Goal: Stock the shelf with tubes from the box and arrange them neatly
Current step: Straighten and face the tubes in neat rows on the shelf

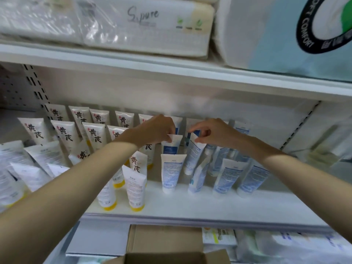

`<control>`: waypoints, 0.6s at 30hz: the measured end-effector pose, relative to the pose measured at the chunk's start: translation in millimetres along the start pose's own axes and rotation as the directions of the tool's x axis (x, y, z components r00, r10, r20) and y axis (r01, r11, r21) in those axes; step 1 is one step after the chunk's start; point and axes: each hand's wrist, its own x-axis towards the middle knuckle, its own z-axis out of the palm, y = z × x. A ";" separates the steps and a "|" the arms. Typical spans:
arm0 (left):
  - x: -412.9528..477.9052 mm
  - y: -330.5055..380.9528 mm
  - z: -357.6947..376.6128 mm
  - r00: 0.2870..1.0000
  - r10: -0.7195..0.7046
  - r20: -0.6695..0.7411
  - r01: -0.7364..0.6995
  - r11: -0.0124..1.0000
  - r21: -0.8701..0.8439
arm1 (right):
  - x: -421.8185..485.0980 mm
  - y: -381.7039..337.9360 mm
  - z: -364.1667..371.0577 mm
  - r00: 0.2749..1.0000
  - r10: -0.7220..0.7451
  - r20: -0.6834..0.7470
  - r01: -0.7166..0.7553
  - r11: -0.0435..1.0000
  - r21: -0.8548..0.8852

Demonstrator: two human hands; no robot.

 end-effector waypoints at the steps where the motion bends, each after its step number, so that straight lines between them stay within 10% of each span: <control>1: -0.3 0.4 -1.0 1.000 0.013 0.006 -0.013 1.000 0.014 | 0.4 0.5 0.3 1.000 -0.005 -0.010 0.005 1.000 -0.003; 18: -1.4 7.0 -11.2 0.999 -0.011 0.045 0.007 0.996 0.090 | 5.8 2.9 -19.5 0.965 0.012 0.261 -0.038 0.995 0.094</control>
